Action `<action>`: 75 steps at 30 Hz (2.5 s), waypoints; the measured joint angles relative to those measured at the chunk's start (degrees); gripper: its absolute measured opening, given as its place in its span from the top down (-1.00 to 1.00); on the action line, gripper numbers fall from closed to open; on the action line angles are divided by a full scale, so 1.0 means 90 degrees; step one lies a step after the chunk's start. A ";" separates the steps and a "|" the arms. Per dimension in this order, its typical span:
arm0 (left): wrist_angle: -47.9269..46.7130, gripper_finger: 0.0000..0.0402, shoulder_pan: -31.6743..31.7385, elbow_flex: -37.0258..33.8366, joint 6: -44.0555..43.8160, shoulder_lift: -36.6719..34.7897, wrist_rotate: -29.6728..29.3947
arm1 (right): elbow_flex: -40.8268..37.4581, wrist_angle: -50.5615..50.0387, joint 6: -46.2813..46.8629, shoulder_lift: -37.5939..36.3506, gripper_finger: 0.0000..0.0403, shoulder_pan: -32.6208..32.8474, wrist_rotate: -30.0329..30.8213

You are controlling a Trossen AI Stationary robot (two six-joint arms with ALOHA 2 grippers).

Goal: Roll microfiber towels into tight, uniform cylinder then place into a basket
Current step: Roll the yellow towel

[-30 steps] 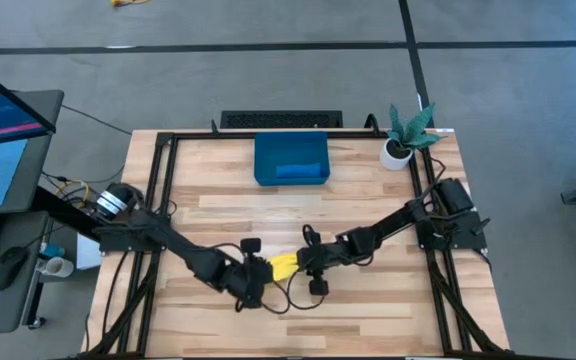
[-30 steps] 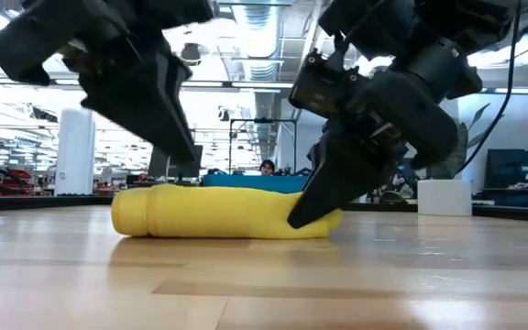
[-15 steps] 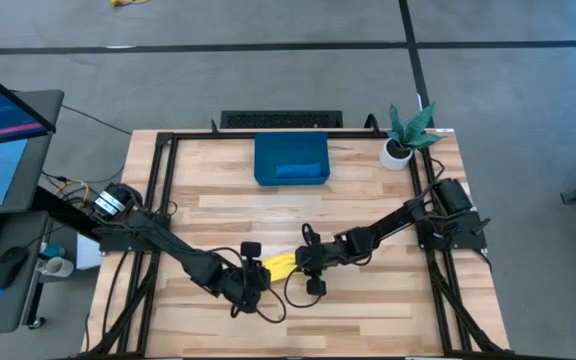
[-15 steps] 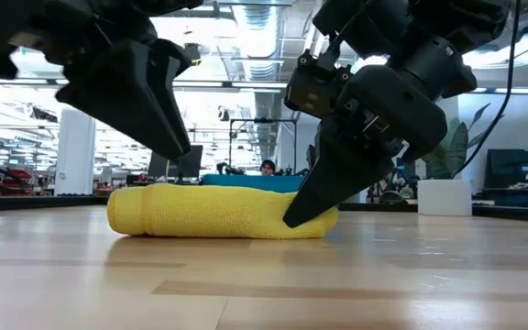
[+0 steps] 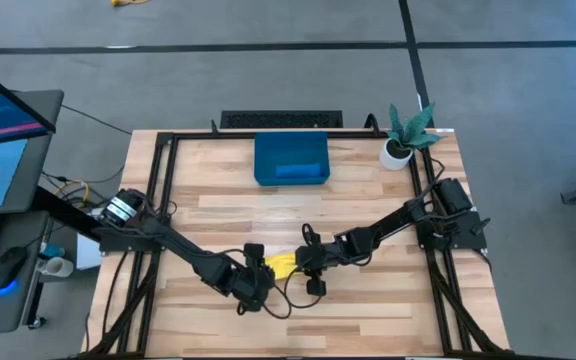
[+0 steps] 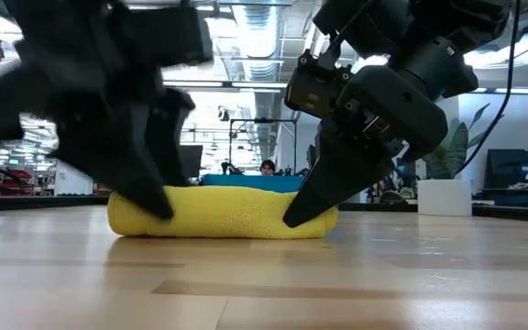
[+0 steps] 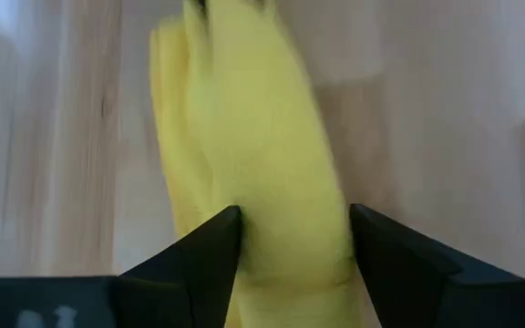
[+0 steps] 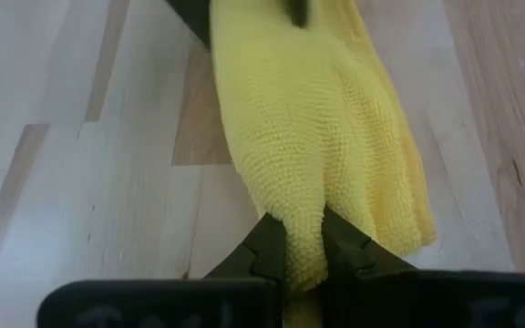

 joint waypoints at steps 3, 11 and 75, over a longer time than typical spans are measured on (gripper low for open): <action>-0.0102 0.06 0.0142 -0.0001 -0.0198 0.0191 0.0021 | 0.0005 -0.0021 0.0067 0.0000 0.74 0.0000 -0.0025; -0.0138 0.64 0.0364 0.0007 -0.0637 0.0033 0.0874 | 0.0017 -0.0092 0.1108 -0.0010 0.74 -0.0024 -0.1190; -0.1259 0.22 -0.0015 -0.0022 -0.1771 -0.0668 0.1759 | -0.0002 0.0068 0.4118 0.0005 0.74 -0.0308 -0.2283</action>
